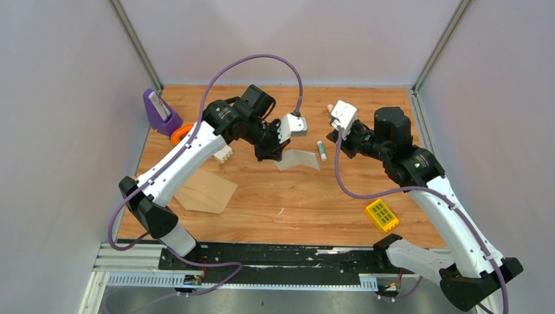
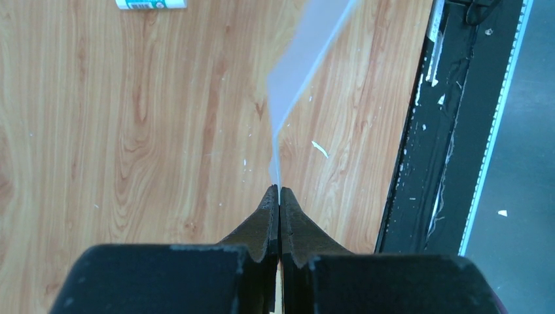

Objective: Place the letter into the envelope and seal it
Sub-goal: Fold the letter.

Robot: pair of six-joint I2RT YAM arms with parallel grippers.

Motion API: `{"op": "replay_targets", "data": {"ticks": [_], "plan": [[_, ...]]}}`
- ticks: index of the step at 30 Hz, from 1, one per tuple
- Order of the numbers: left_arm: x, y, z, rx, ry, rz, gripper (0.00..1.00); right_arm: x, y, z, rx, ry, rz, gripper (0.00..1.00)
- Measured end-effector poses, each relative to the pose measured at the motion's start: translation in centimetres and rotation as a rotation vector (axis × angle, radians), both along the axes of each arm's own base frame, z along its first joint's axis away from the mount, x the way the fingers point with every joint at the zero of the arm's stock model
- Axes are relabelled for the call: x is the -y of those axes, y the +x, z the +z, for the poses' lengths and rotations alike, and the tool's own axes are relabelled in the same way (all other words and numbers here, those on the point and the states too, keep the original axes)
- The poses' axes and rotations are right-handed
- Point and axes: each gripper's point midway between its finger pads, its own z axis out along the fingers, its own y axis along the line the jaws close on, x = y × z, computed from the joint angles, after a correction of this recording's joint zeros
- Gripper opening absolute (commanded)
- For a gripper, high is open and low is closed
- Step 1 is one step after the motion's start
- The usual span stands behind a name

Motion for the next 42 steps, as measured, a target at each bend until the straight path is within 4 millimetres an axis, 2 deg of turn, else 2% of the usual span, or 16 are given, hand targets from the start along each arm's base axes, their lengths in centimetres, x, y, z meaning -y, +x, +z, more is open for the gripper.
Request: {"op": "replay_targets", "data": {"ticks": [2,4,7,9,13,22,26,29,34,37,39,40,41,42], "plan": [[-0.1,0.0,-0.1,-0.002,0.005,0.002,0.00,0.4,0.3,0.4,0.018,-0.008,-0.018,0.07],[-0.2,-0.1,-0.1,-0.004,0.009,0.004,0.00,0.7,0.4,0.8,0.033,-0.020,-0.024,0.12],[-0.3,-0.1,-0.2,-0.005,0.013,0.006,0.00,0.9,0.0,1.0,0.038,-0.045,-0.010,0.38],[-0.4,0.0,-0.2,-0.001,0.017,0.009,0.00,1.0,-0.5,1.2,0.037,-0.064,0.015,0.48],[-0.6,0.5,-0.3,0.016,0.031,0.026,0.00,-0.1,-1.9,0.9,0.017,-0.094,0.092,0.52],[-0.9,0.8,-1.1,0.020,0.056,0.047,0.00,-4.3,-3.9,-2.2,-0.076,-0.133,0.230,0.54],[-0.8,0.9,-1.1,0.022,0.054,0.047,0.00,-5.6,-3.9,-3.1,-0.113,-0.129,0.248,0.50],[-0.8,0.9,-1.1,0.022,0.053,0.047,0.00,-6.1,-3.2,-3.5,-0.116,-0.131,0.232,0.37],[-0.7,0.9,-1.2,0.019,0.051,0.044,0.00,-6.1,-2.7,-4.7,-0.124,-0.134,0.209,0.03],[-0.7,0.7,-1.4,0.012,0.052,0.041,0.00,-6.1,-2.7,-4.9,-0.130,-0.132,0.205,0.00],[-0.7,0.7,-1.4,0.011,0.048,0.039,0.19,-6.0,-2.7,-4.8,-0.128,-0.129,0.200,0.00],[-0.6,0.7,-1.3,0.011,0.046,0.038,0.43,-6.0,-2.7,-4.7,-0.125,-0.128,0.197,0.00],[-0.6,0.8,-1.3,0.012,0.044,0.040,0.54,-5.9,-2.7,-4.6,-0.123,-0.124,0.195,0.00],[-0.6,0.9,-1.2,0.016,0.042,0.040,0.75,-5.8,-2.7,-4.4,-0.118,-0.117,0.191,0.00]]}}
